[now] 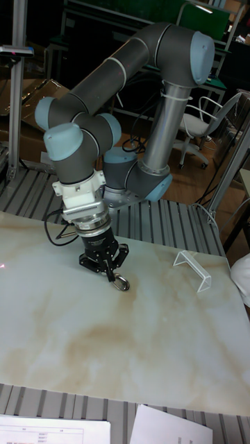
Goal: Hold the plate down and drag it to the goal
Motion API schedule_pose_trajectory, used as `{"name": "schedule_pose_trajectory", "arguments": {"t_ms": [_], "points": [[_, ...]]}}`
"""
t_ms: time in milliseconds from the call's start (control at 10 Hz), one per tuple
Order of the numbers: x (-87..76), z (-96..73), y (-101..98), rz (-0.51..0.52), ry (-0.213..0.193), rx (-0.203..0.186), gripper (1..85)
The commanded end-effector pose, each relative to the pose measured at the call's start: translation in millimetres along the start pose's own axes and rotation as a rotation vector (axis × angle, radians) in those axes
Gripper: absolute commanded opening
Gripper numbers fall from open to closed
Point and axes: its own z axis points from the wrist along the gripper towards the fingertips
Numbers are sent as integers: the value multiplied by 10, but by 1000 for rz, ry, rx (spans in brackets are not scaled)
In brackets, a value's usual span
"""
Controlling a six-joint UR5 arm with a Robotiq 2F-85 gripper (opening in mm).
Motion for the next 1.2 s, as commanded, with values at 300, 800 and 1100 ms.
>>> {"name": "schedule_pose_trajectory", "arguments": {"t_ms": [300,800,1100], "points": [[105,48,219,-42,9,-37,13],[142,308,556,24,-53,-25,13],[108,175,419,-24,-16,-46,13]]}}
